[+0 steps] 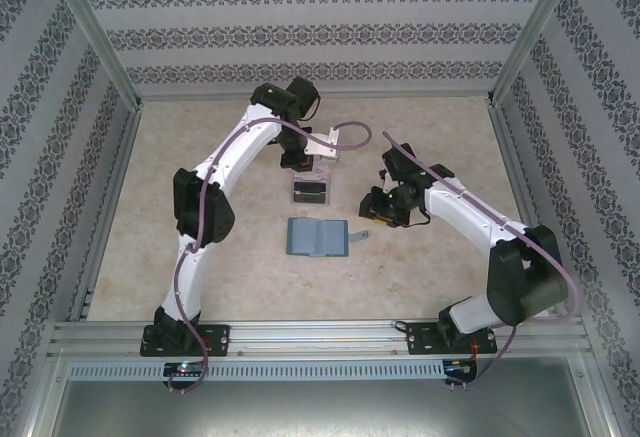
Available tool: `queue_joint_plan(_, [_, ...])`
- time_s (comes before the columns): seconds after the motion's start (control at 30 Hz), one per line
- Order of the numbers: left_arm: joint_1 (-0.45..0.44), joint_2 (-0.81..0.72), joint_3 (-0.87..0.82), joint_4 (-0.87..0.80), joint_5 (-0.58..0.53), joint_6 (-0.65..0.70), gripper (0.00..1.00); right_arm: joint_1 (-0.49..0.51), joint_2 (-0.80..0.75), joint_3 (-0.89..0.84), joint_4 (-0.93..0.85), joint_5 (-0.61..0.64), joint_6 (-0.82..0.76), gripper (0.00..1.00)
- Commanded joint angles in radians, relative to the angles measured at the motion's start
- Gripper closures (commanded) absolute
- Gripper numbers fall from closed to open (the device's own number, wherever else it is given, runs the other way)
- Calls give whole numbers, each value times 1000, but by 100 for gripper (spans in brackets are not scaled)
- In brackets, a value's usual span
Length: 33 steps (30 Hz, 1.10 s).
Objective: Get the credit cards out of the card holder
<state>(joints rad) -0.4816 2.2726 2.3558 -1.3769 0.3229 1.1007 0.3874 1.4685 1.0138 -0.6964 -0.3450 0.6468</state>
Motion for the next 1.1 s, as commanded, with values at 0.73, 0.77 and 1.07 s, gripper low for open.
queue_joint_plan(0.73, [20, 189, 99, 47, -156, 67, 99, -27, -3, -44, 8, 0, -13, 61])
queue_joint_plan(0.77, [20, 192, 99, 53, -158, 59, 98, -27, -3, -46, 10, 0, -13, 61])
queue_joint_plan(1.07, [18, 178, 130, 56, -166, 40, 79, -26, -4, -44, 12, -3, -12, 61])
